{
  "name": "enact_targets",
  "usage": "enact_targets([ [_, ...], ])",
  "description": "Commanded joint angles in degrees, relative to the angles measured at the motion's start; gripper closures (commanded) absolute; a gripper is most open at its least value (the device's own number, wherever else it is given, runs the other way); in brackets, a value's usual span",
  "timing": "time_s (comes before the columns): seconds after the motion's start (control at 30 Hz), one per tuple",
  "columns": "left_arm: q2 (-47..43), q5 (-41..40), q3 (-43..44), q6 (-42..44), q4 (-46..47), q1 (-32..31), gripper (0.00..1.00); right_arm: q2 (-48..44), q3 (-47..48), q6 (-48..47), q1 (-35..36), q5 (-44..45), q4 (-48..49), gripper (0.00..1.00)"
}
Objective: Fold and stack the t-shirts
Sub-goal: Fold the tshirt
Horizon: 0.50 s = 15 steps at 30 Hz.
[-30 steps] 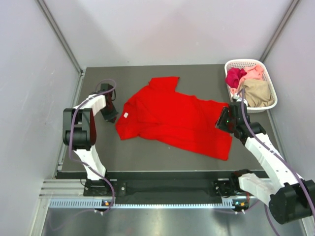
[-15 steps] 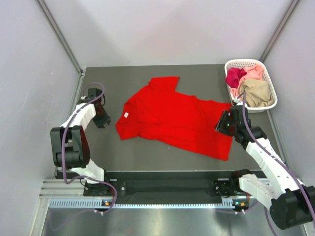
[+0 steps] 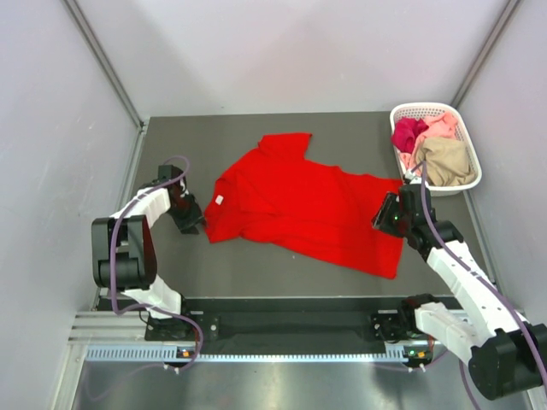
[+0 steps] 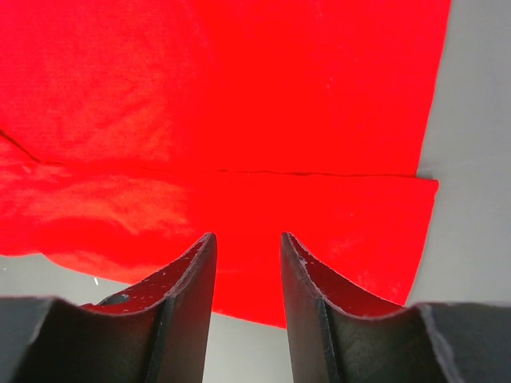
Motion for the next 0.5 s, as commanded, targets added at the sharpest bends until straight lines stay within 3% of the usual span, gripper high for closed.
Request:
enact_targets([
  [0.0,-0.03,1.16,-0.86,0.82,2.39,0.08,0.57,-0.78,0.0,0.35,-0.18,-0.63,1.38,0.62],
  [0.47,2.52,-1.83,-0.25,-1.99,5.03,0.08,0.62,-2.28,-0.26,0.87,-0.09,-0.8,0.94,0.62],
])
